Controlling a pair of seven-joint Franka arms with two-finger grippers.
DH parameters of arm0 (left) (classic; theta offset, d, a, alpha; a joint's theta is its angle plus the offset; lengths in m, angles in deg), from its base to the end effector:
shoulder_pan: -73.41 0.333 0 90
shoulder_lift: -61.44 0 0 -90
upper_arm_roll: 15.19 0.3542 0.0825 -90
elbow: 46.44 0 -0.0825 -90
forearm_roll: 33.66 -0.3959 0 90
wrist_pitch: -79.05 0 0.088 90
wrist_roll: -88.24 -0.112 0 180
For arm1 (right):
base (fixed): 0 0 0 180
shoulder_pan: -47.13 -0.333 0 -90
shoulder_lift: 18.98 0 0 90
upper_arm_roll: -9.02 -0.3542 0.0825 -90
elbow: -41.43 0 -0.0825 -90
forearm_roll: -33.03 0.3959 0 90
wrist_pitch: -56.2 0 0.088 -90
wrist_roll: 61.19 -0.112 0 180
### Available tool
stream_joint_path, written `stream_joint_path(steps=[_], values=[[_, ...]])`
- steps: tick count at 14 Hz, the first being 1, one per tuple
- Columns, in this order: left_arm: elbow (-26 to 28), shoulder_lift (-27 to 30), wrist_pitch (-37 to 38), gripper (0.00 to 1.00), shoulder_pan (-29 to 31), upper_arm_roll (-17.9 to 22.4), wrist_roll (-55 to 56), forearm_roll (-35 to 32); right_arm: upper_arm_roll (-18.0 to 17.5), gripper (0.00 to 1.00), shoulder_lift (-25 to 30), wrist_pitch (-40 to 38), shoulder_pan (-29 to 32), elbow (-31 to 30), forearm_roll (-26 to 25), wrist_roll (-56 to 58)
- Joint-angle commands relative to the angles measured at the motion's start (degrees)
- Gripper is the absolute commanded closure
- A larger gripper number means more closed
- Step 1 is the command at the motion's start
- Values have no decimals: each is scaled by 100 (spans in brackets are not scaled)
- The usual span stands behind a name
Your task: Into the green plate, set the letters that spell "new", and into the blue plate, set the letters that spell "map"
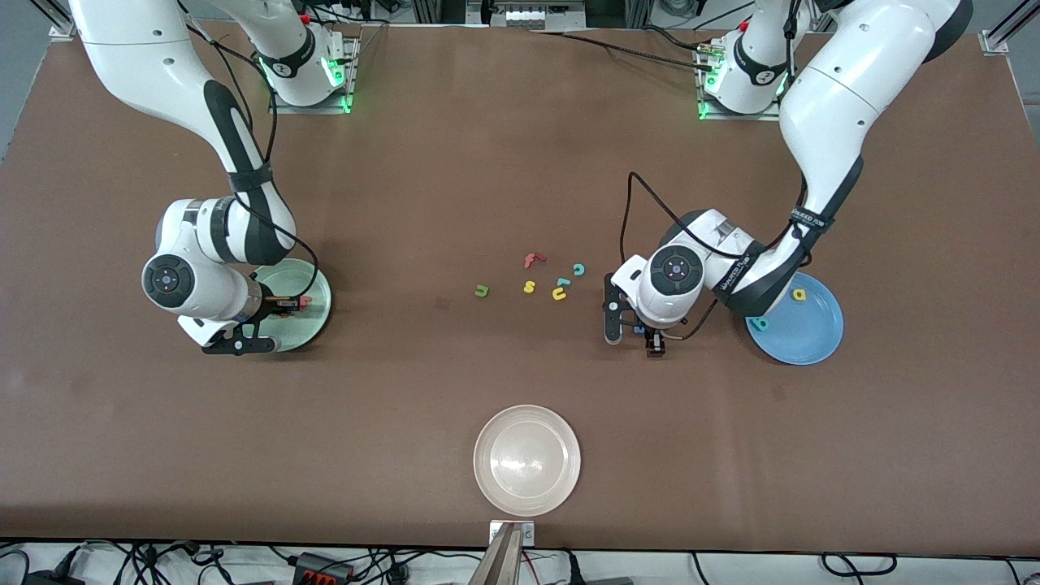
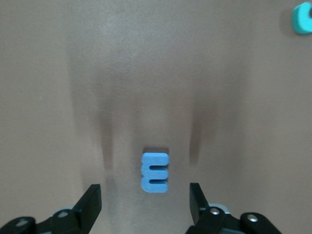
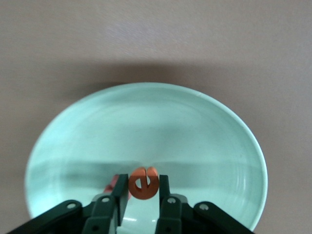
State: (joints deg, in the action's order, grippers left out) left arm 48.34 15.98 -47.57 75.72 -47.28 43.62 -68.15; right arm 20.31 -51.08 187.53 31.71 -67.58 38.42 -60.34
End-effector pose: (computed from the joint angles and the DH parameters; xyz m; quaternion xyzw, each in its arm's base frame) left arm 0.6448 -0.2848 0.2050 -0.7076 0.7049 0.0415 0.0278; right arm 0.6375 0.0549 0.2136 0.9965 0.0200 -0.0780 0.0226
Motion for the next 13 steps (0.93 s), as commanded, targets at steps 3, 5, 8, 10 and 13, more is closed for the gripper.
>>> stream_joint_path(steps=[3, 5, 8, 10, 13], values=[[-180, -226, -179, 30, -38, 10, -152, -189, -154, 0, 371, -203, -4, 133, -56, -23], [-136, -226, -179, 34, -21, 10, -152, -181, -189, 0, 398, -328, -372, 441, -47, -76], [-100, -217, -117, 49, 23, 10, -284, -172, -189, 31, 93, -214, -1355, 923, 76, -820], [-100, -217, -117, 78, 32, 10, -293, -172, -189, 32, -312, -205, -1857, 1450, 67, -1715], [-100, -217, -108, 90, 32, 10, -284, -163, -189, 41, -673, -179, -2315, 1672, 67, -2421]])
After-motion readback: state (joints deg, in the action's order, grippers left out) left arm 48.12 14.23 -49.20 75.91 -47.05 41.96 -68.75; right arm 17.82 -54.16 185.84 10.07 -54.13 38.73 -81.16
